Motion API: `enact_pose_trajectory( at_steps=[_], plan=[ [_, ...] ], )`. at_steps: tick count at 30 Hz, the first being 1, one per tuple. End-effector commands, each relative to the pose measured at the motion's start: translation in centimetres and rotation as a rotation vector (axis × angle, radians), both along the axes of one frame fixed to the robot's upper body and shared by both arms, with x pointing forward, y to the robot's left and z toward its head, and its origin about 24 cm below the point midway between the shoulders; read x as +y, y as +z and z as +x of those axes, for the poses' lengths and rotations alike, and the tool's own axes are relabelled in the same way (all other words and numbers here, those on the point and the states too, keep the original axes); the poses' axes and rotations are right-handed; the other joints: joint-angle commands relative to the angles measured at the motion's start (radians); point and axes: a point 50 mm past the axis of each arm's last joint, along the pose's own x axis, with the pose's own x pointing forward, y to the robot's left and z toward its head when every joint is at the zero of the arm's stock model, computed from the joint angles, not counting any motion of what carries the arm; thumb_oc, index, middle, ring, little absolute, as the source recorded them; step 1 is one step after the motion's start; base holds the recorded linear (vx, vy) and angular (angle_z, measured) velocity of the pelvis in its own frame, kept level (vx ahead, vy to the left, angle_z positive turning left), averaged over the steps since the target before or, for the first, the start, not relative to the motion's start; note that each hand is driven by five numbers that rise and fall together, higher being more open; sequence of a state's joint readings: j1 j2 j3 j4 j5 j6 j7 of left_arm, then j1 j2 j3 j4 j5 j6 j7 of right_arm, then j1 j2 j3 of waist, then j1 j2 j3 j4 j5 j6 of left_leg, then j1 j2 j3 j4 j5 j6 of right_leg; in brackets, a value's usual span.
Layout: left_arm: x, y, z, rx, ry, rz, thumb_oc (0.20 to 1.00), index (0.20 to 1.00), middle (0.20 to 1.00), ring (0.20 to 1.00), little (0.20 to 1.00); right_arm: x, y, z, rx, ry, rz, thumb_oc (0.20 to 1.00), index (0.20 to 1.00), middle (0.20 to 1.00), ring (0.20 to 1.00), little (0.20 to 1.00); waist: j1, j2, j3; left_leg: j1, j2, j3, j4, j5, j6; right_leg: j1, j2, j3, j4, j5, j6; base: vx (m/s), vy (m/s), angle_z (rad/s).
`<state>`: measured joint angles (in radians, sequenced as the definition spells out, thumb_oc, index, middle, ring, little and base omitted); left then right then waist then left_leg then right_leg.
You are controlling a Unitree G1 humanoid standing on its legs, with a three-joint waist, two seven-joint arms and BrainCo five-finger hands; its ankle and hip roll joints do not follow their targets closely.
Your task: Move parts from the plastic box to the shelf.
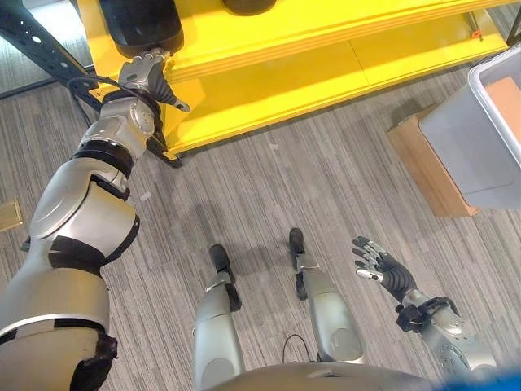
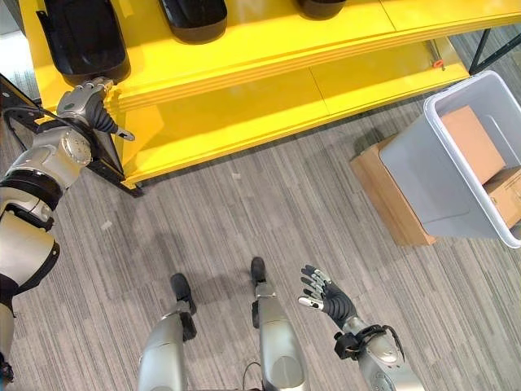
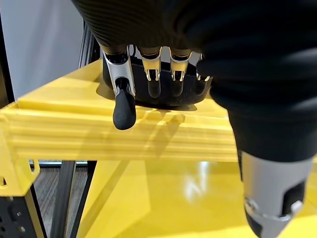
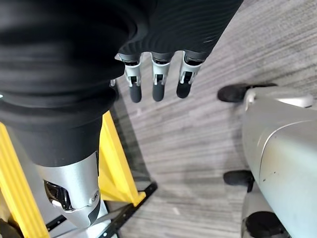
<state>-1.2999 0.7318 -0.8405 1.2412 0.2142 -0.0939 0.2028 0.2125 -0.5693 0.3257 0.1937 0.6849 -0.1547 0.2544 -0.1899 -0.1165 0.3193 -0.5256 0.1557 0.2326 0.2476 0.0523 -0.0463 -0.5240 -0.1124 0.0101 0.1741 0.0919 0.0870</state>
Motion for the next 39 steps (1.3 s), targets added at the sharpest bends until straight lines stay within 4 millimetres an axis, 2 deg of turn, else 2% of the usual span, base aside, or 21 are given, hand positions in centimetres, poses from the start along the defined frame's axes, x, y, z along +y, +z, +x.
enact_pose_trajectory(
  at_steps=[1,4,9,17,22,29,30,31,32,33,34,35,36,39],
  plan=[
    [1.9,5.7,-1.0,-0.188,0.054,-0.102,1.000,1.000,1.000,1.000,1.000,-1.7,1.5,0.4,-0.051,-0.013,-0.022,1.000,1.000,1.000,1.000,1.000,-0.019,0.016,0.045,-0.022,0.040,-0.110,0.104,-0.068,-0.053,0.023,-0.094,0.034,0.123,-0.080,0.090,0.00,0.000,0.00],
    [1.9,6.5,-1.1,-0.213,0.056,-0.122,1.000,1.000,1.000,1.000,1.000,-1.8,1.4,0.4,-0.046,-0.017,-0.024,1.000,1.000,1.000,1.000,1.000,-0.020,0.017,0.044,-0.029,0.039,-0.112,0.108,-0.068,-0.053,0.018,-0.092,0.037,0.123,-0.080,0.089,0.00,0.000,0.00],
    [2.1,6.7,-1.1,-0.195,0.060,-0.135,1.000,1.000,1.000,1.000,1.000,-1.8,1.3,0.2,-0.035,-0.017,-0.025,1.000,1.000,1.000,1.000,1.000,-0.023,0.019,0.043,-0.038,0.041,-0.112,0.117,-0.072,-0.051,0.007,-0.090,0.040,0.129,-0.080,0.089,0.00,0.000,0.00],
    [2.2,6.6,-1.2,-0.194,0.055,-0.166,1.000,1.000,1.000,1.000,1.000,-1.9,0.9,-0.2,-0.015,-0.012,-0.027,1.000,1.000,1.000,1.000,1.000,-0.019,0.022,0.039,-0.047,0.041,-0.115,0.127,-0.077,-0.049,-0.003,-0.086,0.040,0.139,-0.084,0.087,0.00,0.000,0.00],
    [2.1,5.6,-1.1,-0.179,0.045,-0.157,1.000,1.000,1.000,1.000,1.000,-1.9,0.9,-0.2,-0.015,-0.006,-0.032,1.000,1.000,1.000,1.000,1.000,-0.013,0.027,0.042,-0.038,0.042,-0.119,0.135,-0.080,-0.050,0.002,-0.086,0.039,0.158,-0.093,0.085,0.00,0.000,0.00],
    [2.0,2.2,-1.0,-0.115,0.003,-0.171,1.000,1.000,1.000,1.000,1.000,-1.5,1.4,0.5,-0.053,0.004,-0.041,1.000,1.000,1.000,1.000,1.000,-0.001,0.032,0.048,0.018,0.041,-0.121,0.114,-0.073,-0.054,0.056,-0.089,0.031,0.153,-0.097,0.083,0.00,0.000,0.00],
    [1.4,0.9,-0.8,-0.094,-0.033,-0.206,1.000,1.000,1.000,1.000,1.000,-1.5,1.5,0.7,-0.064,-0.004,-0.048,1.000,1.000,1.000,1.000,1.000,0.006,0.036,0.048,0.043,0.039,-0.122,0.099,-0.071,-0.054,0.076,-0.089,0.028,0.148,-0.100,0.082,-0.07,-0.021,-0.01],
    [1.2,0.4,-0.8,-0.087,-0.047,-0.223,1.000,1.000,1.000,1.000,1.000,-1.5,1.6,0.8,-0.071,-0.006,-0.050,1.000,1.000,1.000,1.000,1.000,0.008,0.038,0.049,0.042,0.038,-0.118,0.086,-0.042,-0.048,0.074,-0.091,0.026,0.140,-0.079,0.078,-0.06,-0.023,0.00],
    [1.0,-1.2,-0.9,-0.058,-0.071,-0.261,1.000,1.000,1.000,1.000,1.000,-1.5,1.7,0.9,-0.081,-0.013,-0.056,1.000,1.000,1.000,1.000,1.000,0.013,0.043,0.049,0.067,0.034,-0.120,0.070,-0.037,-0.049,0.097,-0.093,0.020,0.134,-0.079,0.077,-0.07,-0.013,0.02],
    [1.0,-1.2,-0.9,-0.058,-0.071,-0.261,1.000,1.000,1.000,1.000,1.000,-1.5,1.7,0.9,-0.081,-0.013,-0.056,1.000,1.000,1.000,1.000,1.000,0.013,0.043,0.049,0.067,0.034,-0.120,0.070,-0.037,-0.049,0.097,-0.093,0.020,0.134,-0.079,0.077,0.00,-0.029,0.04],
    [0.1,-3.1,-1.1,-0.022,-0.128,-0.308,1.000,1.000,1.000,1.000,1.000,-1.6,1.9,1.0,-0.094,-0.021,-0.064,1.000,1.000,1.000,1.000,1.000,0.022,0.049,0.051,0.100,0.032,-0.122,0.046,-0.027,-0.051,0.130,-0.097,0.011,0.120,-0.078,0.075,0.00,-0.022,0.04],
    [0.1,-3.1,-1.1,-0.022,-0.127,-0.308,1.000,1.000,1.000,1.000,1.000,-1.6,1.9,1.0,-0.094,-0.021,-0.064,1.000,1.000,1.000,1.000,1.000,0.022,0.049,0.051,0.100,0.032,-0.122,0.046,-0.027,-0.051,0.130,-0.097,0.011,0.120,-0.078,0.075,-0.01,-0.028,0.06],
    [-0.1,-4.5,-1.4,-0.003,-0.153,-0.355,1.000,1.000,1.000,1.000,1.000,-1.7,1.9,1.0,-0.100,-0.030,-0.065,1.000,1.000,1.000,1.000,1.000,0.026,0.054,0.049,0.120,0.030,-0.125,0.032,-0.021,-0.052,0.149,-0.101,0.005,0.109,-0.077,0.075,-0.01,-0.010,0.07],
    [-0.8,-6.4,-2.1,0.024,-0.202,-0.404,1.000,1.000,1.000,1.000,1.000,-1.7,2.0,1.0,-0.109,-0.042,-0.069,1.000,1.000,1.000,1.000,1.000,0.035,0.061,0.042,0.152,0.027,-0.125,0.010,-0.013,-0.052,0.178,-0.103,-0.005,0.098,-0.076,0.074,0.00,-0.016,0.07]
  ],
)
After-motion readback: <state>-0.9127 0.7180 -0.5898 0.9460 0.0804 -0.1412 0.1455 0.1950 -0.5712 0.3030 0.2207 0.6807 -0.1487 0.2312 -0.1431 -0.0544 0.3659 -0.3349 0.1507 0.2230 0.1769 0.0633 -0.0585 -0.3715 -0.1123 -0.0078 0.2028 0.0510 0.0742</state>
